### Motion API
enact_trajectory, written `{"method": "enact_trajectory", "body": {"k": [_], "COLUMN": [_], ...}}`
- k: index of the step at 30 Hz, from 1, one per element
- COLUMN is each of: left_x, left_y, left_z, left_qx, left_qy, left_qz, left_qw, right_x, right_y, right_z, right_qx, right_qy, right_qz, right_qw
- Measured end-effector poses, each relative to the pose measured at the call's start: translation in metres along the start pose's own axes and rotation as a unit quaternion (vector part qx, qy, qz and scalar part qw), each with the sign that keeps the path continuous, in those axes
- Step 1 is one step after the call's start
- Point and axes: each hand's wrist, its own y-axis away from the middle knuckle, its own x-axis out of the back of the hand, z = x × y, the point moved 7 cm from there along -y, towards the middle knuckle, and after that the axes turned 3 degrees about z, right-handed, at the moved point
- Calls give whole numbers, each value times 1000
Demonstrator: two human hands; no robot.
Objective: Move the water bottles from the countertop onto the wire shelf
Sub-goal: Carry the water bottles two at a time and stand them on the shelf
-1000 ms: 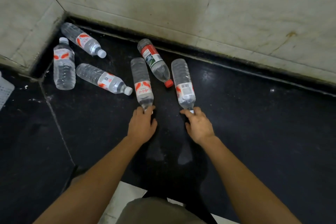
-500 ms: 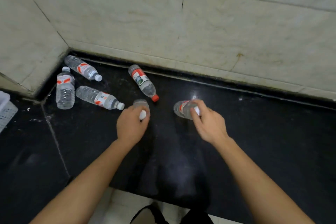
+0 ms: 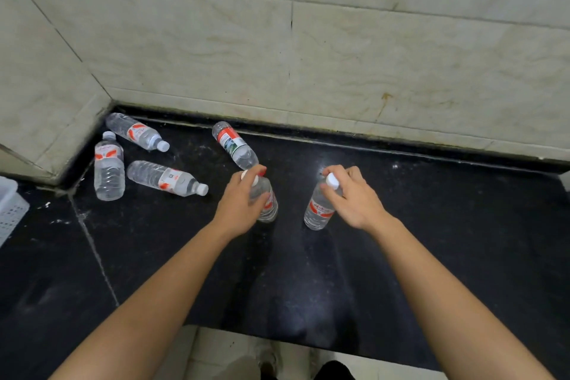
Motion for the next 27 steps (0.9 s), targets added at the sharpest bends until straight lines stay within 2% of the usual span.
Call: {"method": "enact_trajectory", "body": {"k": [2,5,8,11,14,18,23,27], "left_x": [-2,-13,-18,-18,-20,-27,-37,-41], "left_y": [0,2,0,-4,-4,-6,-10,-16], "left_z": [6,14,10,5,3,-7,-33,-41], "left_qx": [-19,-56,-54,-52,-69,-49,24,19], "left_qy": [0,-24,-15,-8,-19,8,135,119], "left_qz": [6,-9,2,32,55,75,65,68], "left_qw": [1000,998,998,998,996,996,988,990], "right_x": [-4,-15,-31,-53,-62,-68,-74,-84], "right_y": [3,10,18,24,21,20,43,69], "right_z": [-6,-10,6,23,24,18,30,37], "right_qx": [23,29,-27,-87,-108,-131,-175,-206], "right_qy": [6,-44,-108,-178,-192,-217,-279,-340], "right_qz": [6,15,67,74,109,147,221,260], "right_qw": [1000,999,992,977,969,956,918,880]}}
